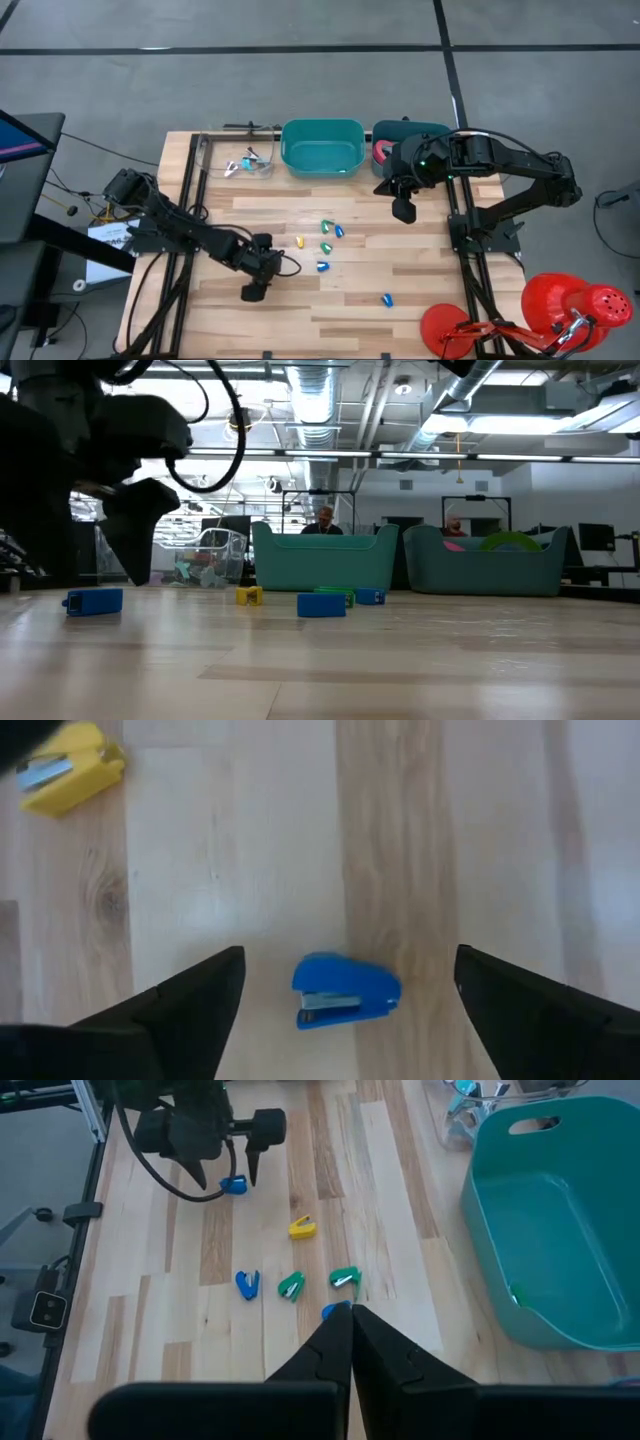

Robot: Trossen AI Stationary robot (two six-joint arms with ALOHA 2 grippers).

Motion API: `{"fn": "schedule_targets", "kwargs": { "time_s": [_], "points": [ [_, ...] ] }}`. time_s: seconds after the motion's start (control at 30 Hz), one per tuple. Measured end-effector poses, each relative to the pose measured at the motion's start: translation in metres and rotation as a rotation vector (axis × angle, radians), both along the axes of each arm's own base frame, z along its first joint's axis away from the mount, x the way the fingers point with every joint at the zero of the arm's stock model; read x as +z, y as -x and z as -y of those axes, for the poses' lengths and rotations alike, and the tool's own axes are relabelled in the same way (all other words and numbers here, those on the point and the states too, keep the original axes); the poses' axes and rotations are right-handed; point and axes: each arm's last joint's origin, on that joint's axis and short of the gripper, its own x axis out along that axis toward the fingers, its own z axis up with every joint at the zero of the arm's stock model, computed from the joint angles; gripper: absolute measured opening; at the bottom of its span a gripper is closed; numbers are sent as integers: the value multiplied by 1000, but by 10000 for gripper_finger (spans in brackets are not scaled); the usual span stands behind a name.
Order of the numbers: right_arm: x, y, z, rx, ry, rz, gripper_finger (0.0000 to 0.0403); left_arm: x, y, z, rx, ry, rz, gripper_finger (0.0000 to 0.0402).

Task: Pick and place Stapler, Stapler remover, tape
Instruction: Put the blue stapler into the green bin

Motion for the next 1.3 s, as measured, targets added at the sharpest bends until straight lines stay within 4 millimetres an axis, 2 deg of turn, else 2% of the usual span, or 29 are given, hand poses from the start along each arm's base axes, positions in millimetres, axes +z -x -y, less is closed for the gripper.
{"fn": "schedule_targets", "kwargs": {
  "time_s": [0.33, 0.5, 0.97, 1.3],
  "points": [
    [0, 0, 0, -5, 5, -1, 0, -19, 2, -1, 5, -35, -45, 340],
    [0, 0, 0, -5, 6, -1, 0, -21, 1, 0, 5, -37, -50, 334],
    [0, 0, 0, -6, 6, -1, 0, -16, 2, 0, -1, -10, -39, 241],
    [0, 0, 0, -5, 6, -1, 0, -16, 2, 0, -2, -4, -35, 191]
  ]
}}
